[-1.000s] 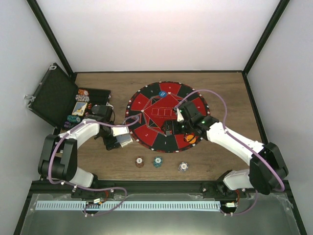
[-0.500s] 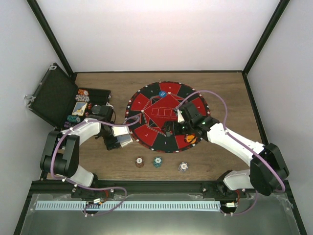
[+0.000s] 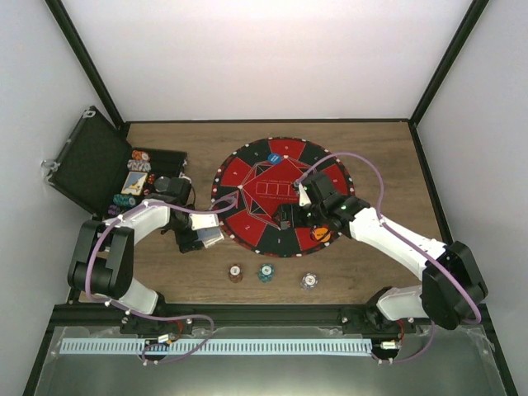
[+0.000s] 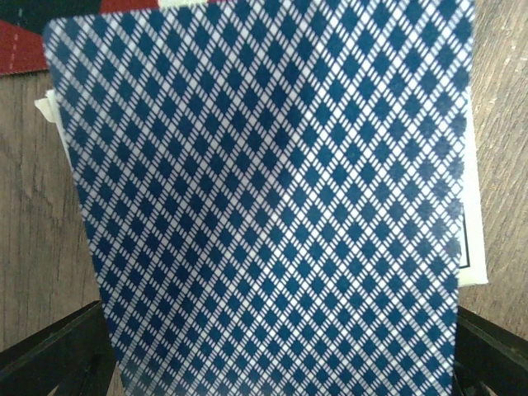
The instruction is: Distribute texas hold em gaming equipment
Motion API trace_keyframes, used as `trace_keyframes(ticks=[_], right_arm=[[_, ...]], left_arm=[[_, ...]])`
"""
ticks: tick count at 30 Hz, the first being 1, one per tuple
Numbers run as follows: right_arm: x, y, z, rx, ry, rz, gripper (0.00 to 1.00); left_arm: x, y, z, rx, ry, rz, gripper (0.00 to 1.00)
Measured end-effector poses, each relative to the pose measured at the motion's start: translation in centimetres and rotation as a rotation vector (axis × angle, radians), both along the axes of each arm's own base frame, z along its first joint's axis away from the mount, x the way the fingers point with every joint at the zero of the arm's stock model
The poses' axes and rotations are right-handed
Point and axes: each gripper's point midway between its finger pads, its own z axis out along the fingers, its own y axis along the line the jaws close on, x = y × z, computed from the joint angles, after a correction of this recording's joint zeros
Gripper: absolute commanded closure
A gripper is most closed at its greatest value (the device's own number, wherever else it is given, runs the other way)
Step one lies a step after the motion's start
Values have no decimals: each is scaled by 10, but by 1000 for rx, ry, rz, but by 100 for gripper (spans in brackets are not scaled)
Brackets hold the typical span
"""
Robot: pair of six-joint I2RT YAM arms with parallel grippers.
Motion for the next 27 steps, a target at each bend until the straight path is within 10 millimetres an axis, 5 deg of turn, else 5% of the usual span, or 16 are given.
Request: trace_keyframes(ticks=[13,27], right_arm=[[-5,3,-3,20,15,20,10],[-10,8,-5,48,34,41,10]], left_arm=[[2,-4,0,-19,-13,-22,26],[11,-7,7,-25,-63,-41,77]])
